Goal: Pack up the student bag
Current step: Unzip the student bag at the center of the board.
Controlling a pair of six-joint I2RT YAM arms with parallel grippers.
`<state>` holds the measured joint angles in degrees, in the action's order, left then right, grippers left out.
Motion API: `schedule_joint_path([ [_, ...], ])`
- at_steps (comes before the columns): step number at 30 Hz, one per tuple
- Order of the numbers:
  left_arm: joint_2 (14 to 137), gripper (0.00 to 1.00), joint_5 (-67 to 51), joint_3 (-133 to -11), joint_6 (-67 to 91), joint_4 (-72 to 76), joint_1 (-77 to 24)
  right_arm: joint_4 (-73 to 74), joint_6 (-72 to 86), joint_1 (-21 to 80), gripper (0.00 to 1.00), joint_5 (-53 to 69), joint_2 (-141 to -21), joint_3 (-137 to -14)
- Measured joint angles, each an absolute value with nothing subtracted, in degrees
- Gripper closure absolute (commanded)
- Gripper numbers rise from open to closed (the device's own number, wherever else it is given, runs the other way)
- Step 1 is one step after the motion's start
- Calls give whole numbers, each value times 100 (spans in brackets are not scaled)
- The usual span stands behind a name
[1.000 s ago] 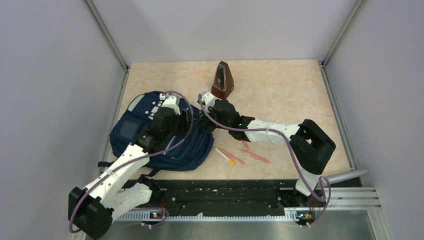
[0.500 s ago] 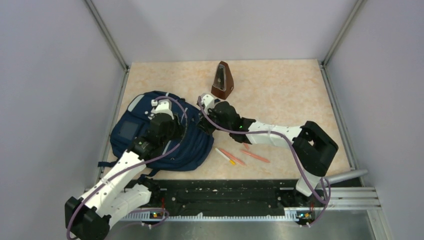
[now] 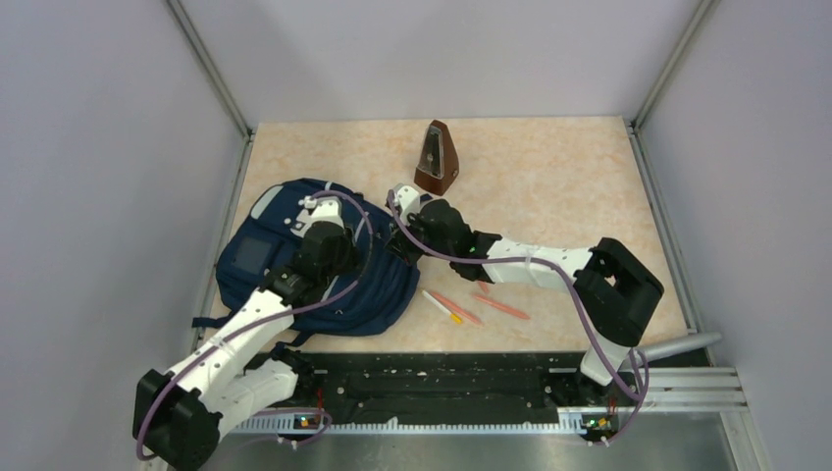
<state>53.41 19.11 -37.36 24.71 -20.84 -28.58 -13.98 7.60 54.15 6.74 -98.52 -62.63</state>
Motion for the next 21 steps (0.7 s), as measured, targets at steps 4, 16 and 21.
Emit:
schedule_joint_path([
  [4, 5428, 65, 1684, -3691, 2410, -1898, -2805, -1369, 672, 5435, 100, 659, -9852, -6261],
  [16, 5642, 100, 1118, -3660, 2408, -1579, -2628, -1413, 554, 5774, 100, 652, -9817, -6027],
  [21, 5642, 100, 1079, -3660, 2408, -1566, -2589, -1420, 565, 6073, 100, 650, -9719, -5863],
])
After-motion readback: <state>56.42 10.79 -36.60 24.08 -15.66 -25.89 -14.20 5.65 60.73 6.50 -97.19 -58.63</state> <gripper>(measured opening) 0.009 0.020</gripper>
